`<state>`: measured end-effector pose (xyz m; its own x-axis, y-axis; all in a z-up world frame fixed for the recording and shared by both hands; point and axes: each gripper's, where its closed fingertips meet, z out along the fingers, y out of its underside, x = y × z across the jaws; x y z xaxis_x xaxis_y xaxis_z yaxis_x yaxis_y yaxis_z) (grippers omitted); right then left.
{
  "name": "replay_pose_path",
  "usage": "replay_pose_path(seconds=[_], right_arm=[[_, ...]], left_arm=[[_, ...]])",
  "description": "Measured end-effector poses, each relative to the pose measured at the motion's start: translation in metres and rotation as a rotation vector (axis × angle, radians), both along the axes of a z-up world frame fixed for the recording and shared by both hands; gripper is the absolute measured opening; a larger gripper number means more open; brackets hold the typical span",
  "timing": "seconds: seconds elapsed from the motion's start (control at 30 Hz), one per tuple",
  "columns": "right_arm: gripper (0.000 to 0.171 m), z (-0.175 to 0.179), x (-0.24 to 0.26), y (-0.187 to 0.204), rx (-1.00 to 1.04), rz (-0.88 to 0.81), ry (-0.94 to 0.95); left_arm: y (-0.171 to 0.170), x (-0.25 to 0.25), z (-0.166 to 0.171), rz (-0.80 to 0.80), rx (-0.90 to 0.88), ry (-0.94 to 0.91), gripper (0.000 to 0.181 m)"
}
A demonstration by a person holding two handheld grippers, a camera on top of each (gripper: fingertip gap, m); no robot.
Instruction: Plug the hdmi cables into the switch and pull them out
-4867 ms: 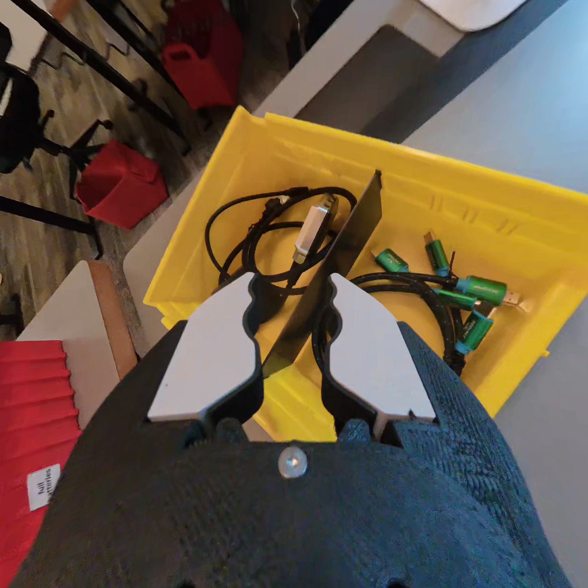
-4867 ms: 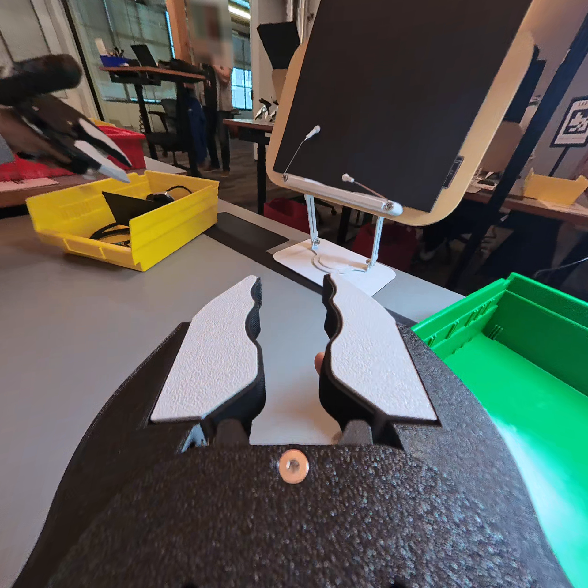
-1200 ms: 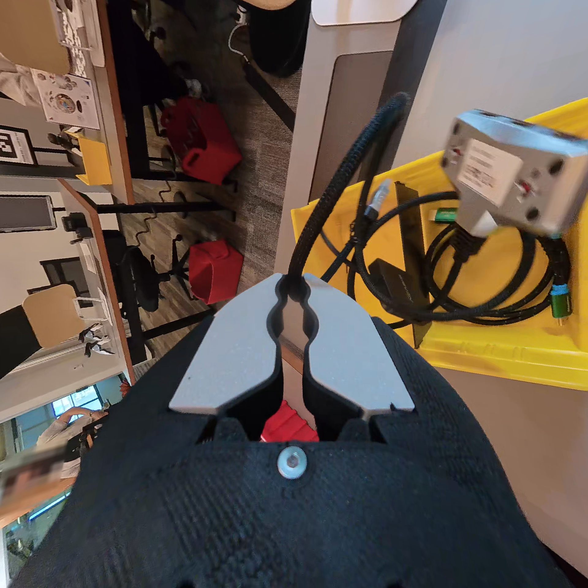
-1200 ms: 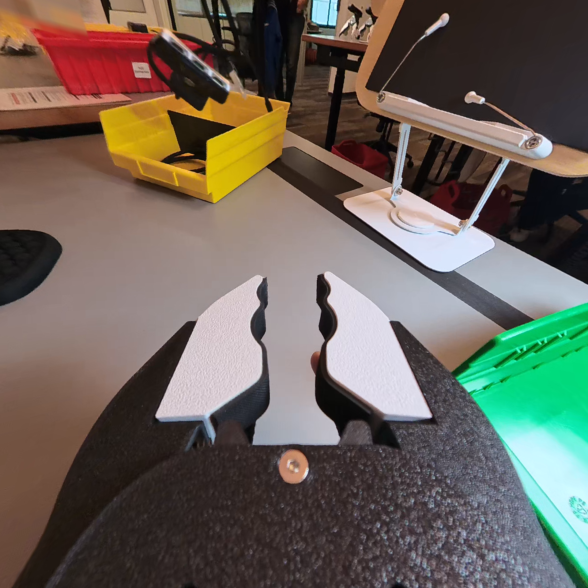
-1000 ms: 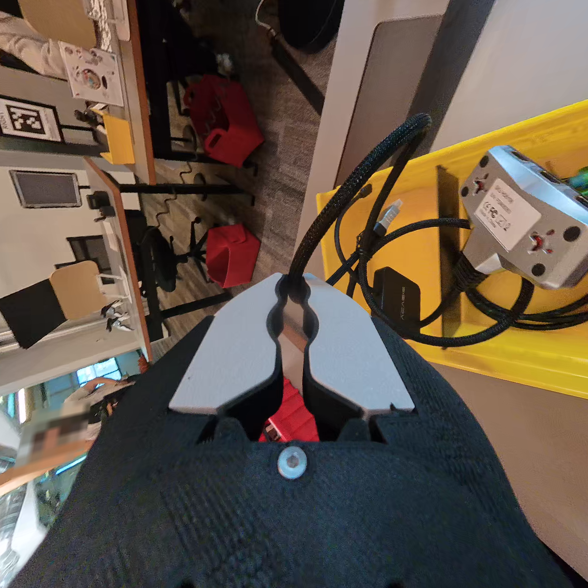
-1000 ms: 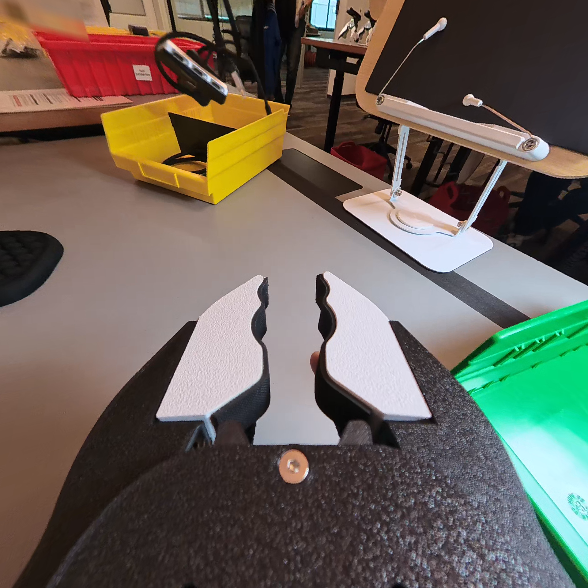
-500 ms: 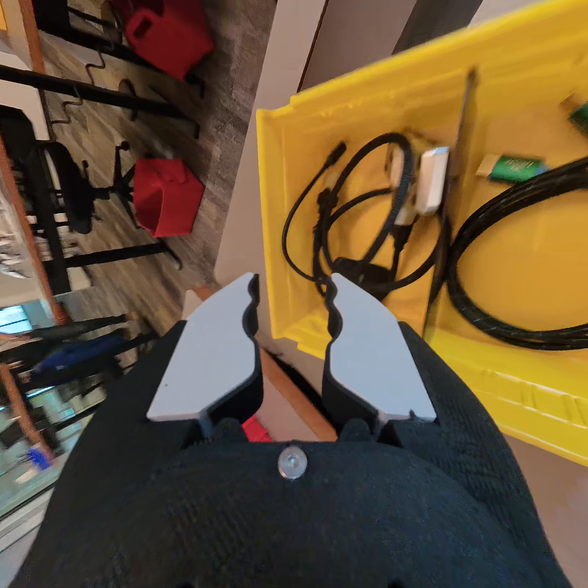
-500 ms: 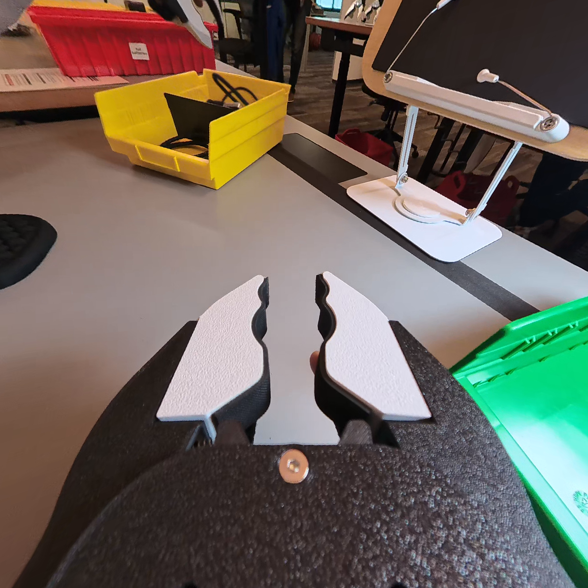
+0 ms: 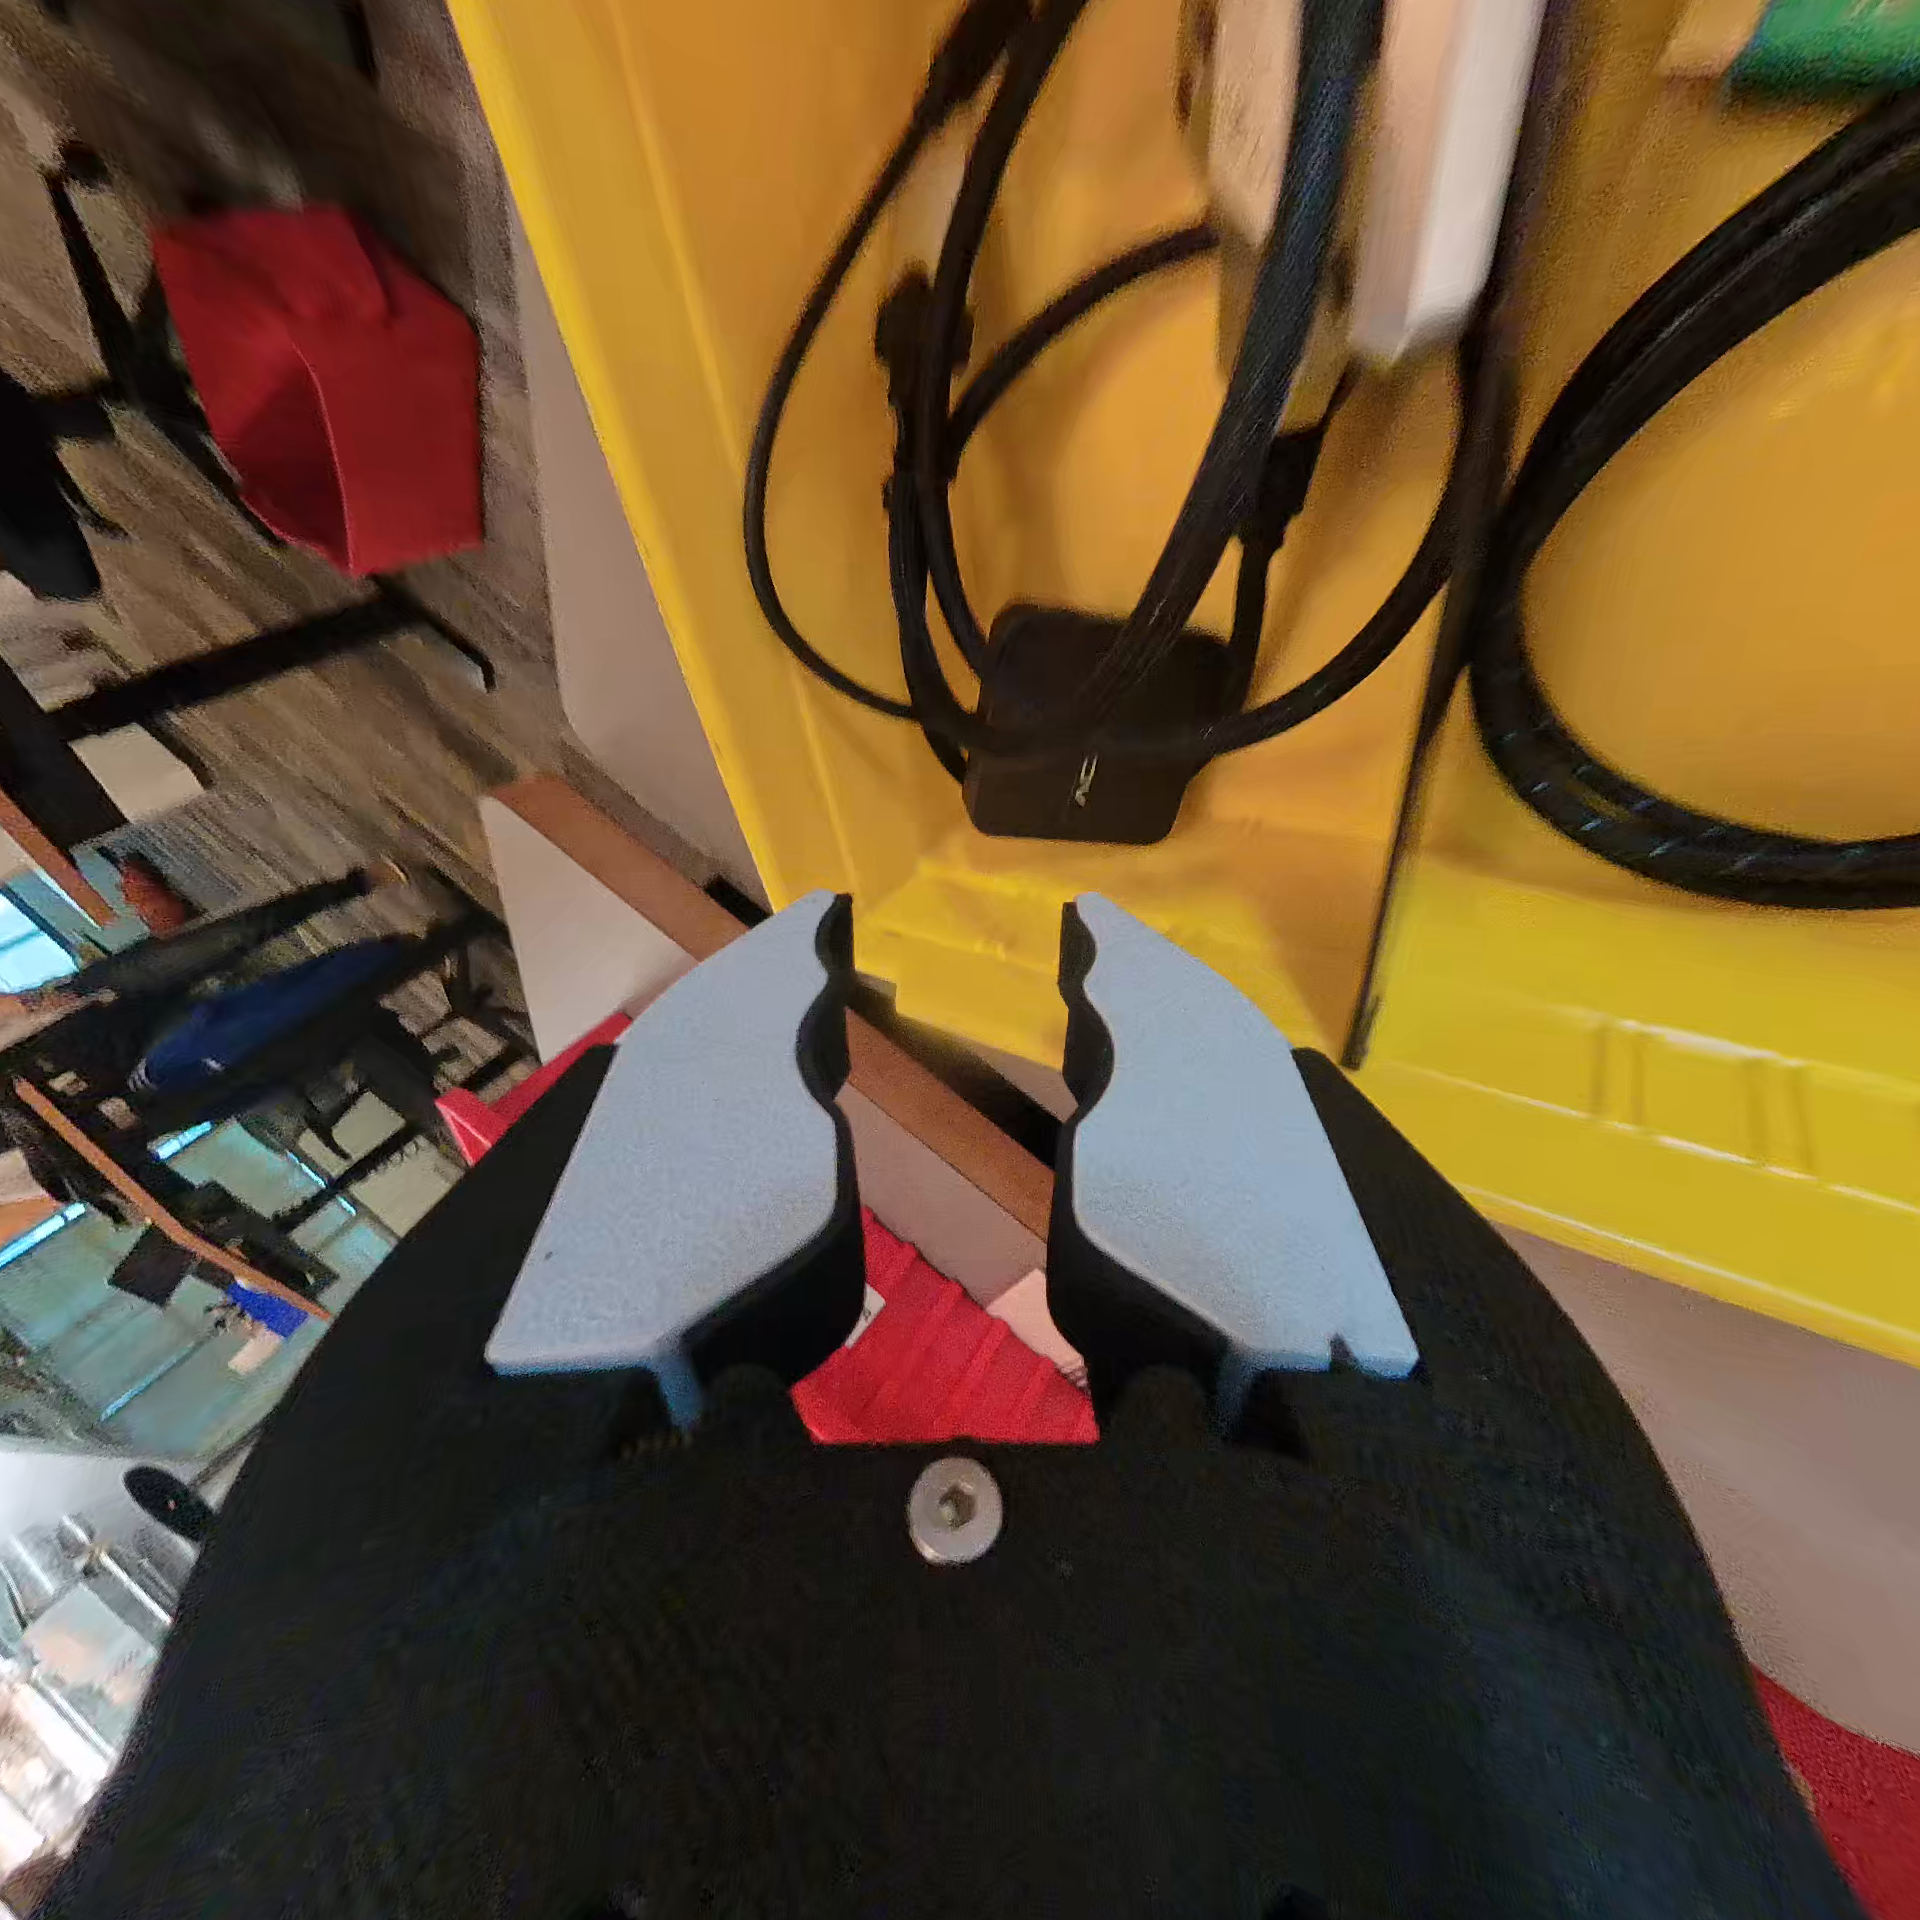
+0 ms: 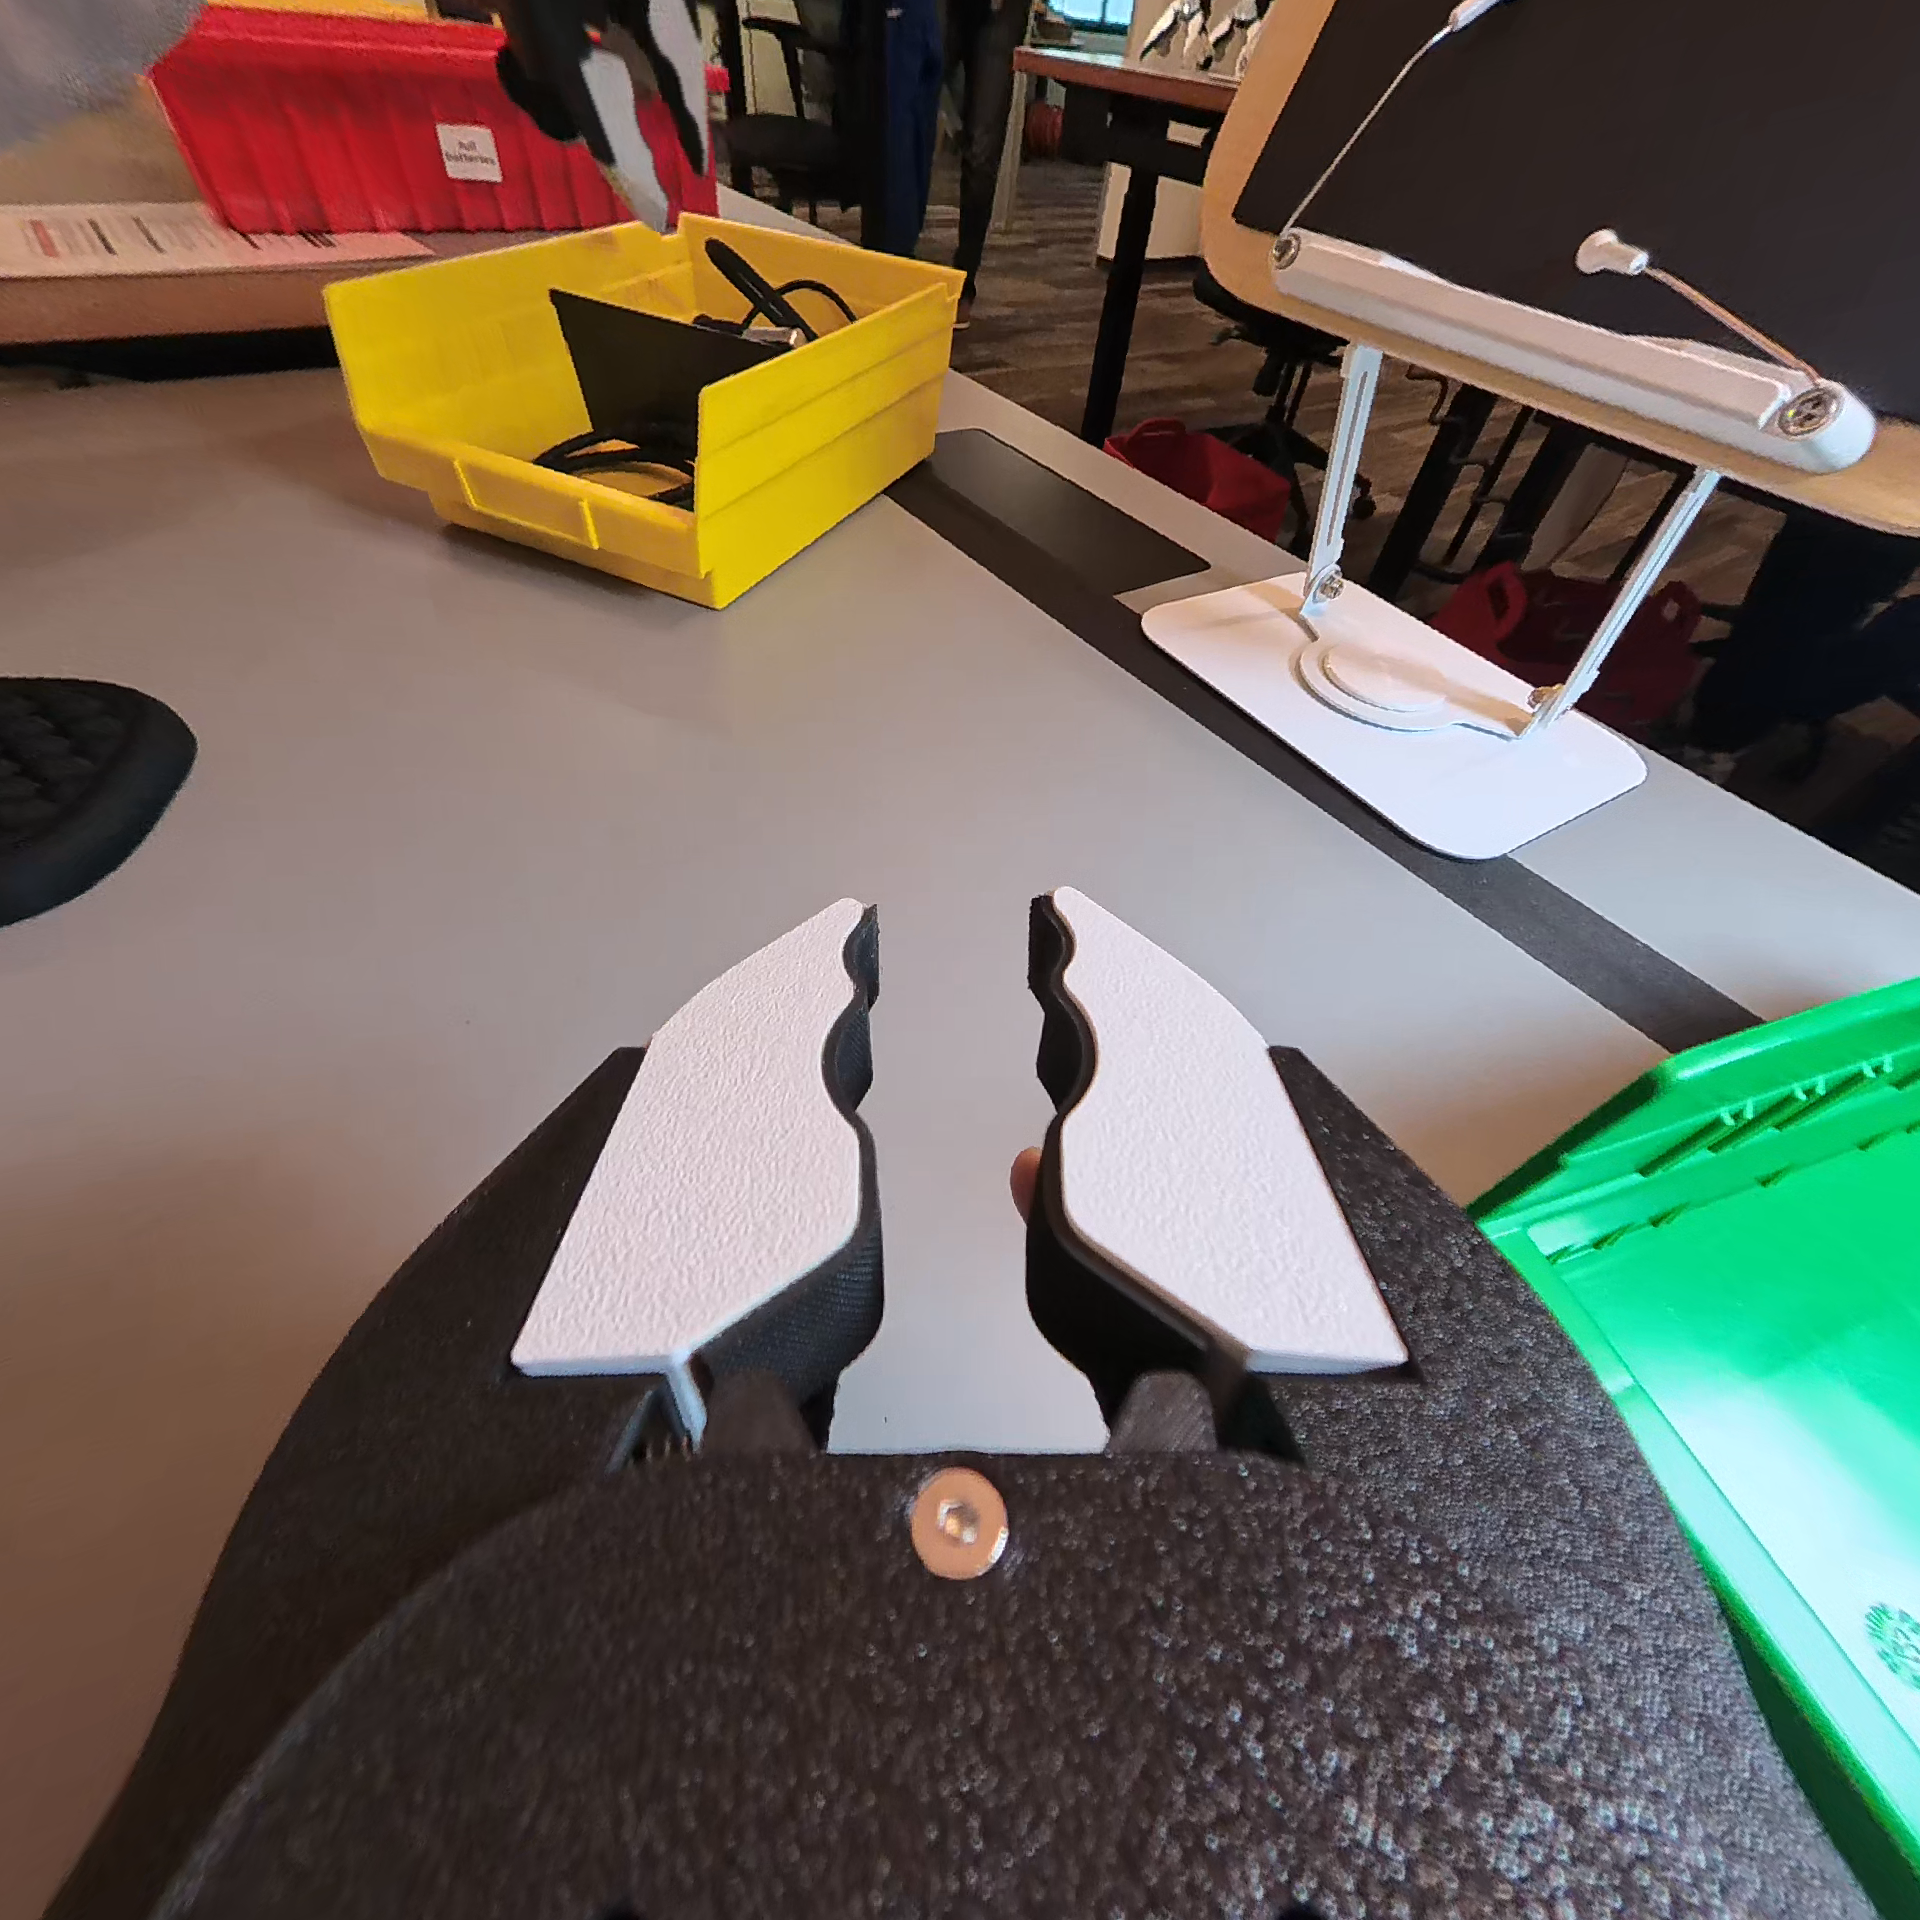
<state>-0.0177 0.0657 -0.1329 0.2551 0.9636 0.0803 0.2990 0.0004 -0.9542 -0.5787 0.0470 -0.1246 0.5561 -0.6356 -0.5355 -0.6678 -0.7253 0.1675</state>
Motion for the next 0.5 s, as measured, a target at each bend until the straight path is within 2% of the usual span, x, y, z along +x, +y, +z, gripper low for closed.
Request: replay_pose_path(seconds=[0.13, 0.27, 0.37, 0.5], right_arm=[[0.028, -0.004, 0.000, 0.003, -0.024, -0.001, 0.002], [0.028, -0.011, -0.002, 0.005, -0.054, 0.001, -0.006], [0.028, -0.016, -0.004, 0.006, -0.072, 0.004, -0.013], [0.028, -0.023, -0.007, 0.006, -0.109, 0.018, -0.015]], left_arm=[[0.000, -0.024, -0.020, 0.068, -0.011, -0.043, 0.040], [0.017, -0.030, -0.034, 0.240, 0.098, -0.264, 0.041], [0.032, -0.036, -0.041, 0.326, 0.178, -0.372, 0.035], [0.036, -0.042, -0.061, 0.358, 0.157, -0.376, 0.024]])
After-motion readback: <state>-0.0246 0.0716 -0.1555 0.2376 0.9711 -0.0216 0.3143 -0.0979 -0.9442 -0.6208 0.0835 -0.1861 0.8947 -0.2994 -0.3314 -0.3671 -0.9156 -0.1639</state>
